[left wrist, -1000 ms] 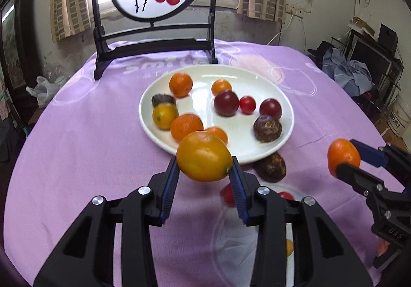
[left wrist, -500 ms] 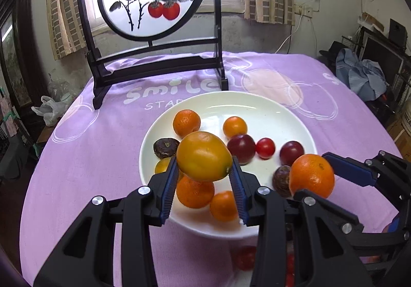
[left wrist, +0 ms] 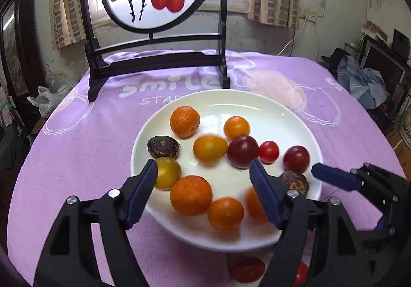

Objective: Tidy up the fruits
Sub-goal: 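Move both held fruits over the plate and release them onto it, then grasp a small yellow fruit with the left gripper while the right gripper grasps another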

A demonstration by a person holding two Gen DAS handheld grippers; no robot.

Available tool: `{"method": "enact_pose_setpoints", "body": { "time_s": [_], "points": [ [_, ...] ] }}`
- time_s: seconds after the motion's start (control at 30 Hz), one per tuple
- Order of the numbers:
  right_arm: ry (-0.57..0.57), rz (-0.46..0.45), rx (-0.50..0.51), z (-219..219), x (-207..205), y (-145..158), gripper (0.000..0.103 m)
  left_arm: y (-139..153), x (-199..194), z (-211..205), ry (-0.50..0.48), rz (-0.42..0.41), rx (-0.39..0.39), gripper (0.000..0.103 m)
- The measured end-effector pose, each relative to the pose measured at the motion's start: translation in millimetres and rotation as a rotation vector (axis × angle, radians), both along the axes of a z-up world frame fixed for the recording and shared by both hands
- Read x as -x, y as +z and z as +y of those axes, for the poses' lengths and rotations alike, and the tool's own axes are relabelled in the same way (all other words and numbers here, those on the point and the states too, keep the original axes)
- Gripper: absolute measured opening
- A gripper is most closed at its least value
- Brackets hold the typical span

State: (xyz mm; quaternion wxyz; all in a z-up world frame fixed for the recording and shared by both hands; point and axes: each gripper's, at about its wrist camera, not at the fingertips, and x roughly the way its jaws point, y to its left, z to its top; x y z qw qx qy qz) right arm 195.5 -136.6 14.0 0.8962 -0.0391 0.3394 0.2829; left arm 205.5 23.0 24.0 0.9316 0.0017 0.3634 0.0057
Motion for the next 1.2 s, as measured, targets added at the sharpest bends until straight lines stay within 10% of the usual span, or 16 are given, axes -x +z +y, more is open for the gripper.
{"method": "enact_pose_setpoints", "body": {
  "time_s": [0.53,0.93,1.2],
  "points": [
    [0.129,0.019,0.082,-21,70,-4,0.054,-27,71,30,0.072,0.073,0.152,0.080],
    [0.258,0.057,0.167,-26,137,-23,0.054,-41,97,12,0.020,0.085,0.121,0.080],
    [0.248,0.061,0.247,-21,137,-36,0.028,-46,99,0,-0.030,0.103,0.098,0.082]
  ]
}}
